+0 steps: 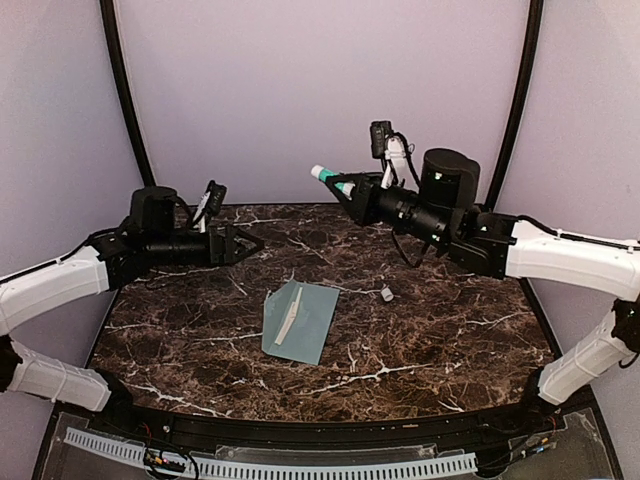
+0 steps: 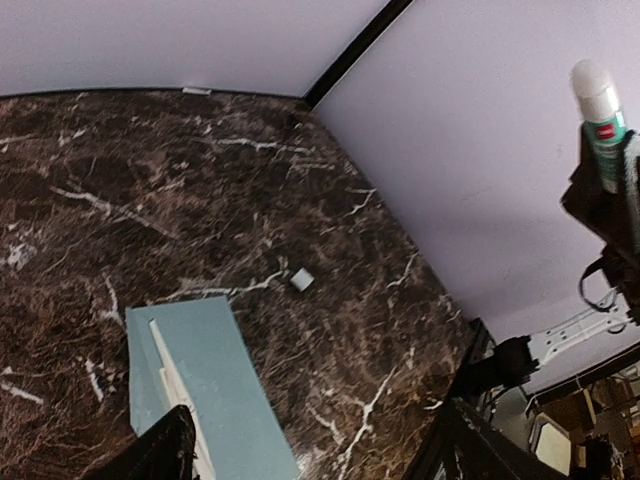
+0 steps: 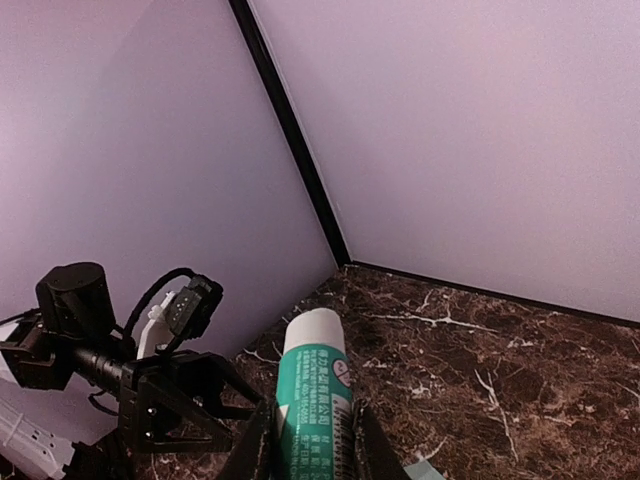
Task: Place the letter into the envelope and seal it
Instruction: Paint the envelope at the center of the board.
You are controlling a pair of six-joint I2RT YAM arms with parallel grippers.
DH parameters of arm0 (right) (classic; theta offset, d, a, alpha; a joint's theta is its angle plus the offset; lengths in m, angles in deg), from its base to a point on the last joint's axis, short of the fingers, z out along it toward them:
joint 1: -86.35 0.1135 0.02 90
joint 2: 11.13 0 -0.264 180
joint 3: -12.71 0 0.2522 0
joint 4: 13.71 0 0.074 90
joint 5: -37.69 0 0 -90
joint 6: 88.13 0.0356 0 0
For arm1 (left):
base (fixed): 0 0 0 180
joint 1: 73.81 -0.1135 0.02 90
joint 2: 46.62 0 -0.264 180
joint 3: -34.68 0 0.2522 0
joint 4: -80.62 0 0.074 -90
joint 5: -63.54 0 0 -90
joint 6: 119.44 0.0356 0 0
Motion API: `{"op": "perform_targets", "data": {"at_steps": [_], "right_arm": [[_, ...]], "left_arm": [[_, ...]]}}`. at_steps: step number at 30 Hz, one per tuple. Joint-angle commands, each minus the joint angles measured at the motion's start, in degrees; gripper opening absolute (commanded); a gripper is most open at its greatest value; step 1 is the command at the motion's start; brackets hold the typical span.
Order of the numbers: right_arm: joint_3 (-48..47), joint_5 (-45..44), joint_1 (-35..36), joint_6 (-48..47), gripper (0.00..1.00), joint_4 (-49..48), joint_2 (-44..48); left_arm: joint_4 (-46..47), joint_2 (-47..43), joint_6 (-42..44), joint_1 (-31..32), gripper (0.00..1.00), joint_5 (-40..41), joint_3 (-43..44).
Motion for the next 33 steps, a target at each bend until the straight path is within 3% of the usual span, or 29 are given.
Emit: {"op": "perform_targets", "data": {"at_steps": [1,6,12,17,27,33], "right_arm": [[-1.53,-1.40,-0.71,-0.35,0.08,17.87,0.09],[0.66,-0.50,-0.84,1.82,0.08,21.35,0.74],[1.85,1.62,-0.93,2.70,0.08,18.98,-0.97],[1.19,4.53,-0.95,2.23,0.07,19.31,-3.12],[3.77,5.39,-1.47,3.64,0.07,18.68,-3.11],[4.42,7.01,-1.77,3.88,0.07,18.68,-3.69]], "left_arm": [[-20.58,7.34,12.36,-0.65,0.83,0.79,2.62],[-21.93,13.25,14.43,-0.66,0.82,4.67,3.00],[-20.70,19.73,13.81,-0.66,0.82,3.04,3.56],[-17.24,24.54,12.48,-1.09,0.65,0.02,3.98],[-12.29,30.88,9.75,-2.02,0.57,-2.43,5.28],[-9.03,33.56,6.98,-2.48,0.46,-4.00,5.79]]}}
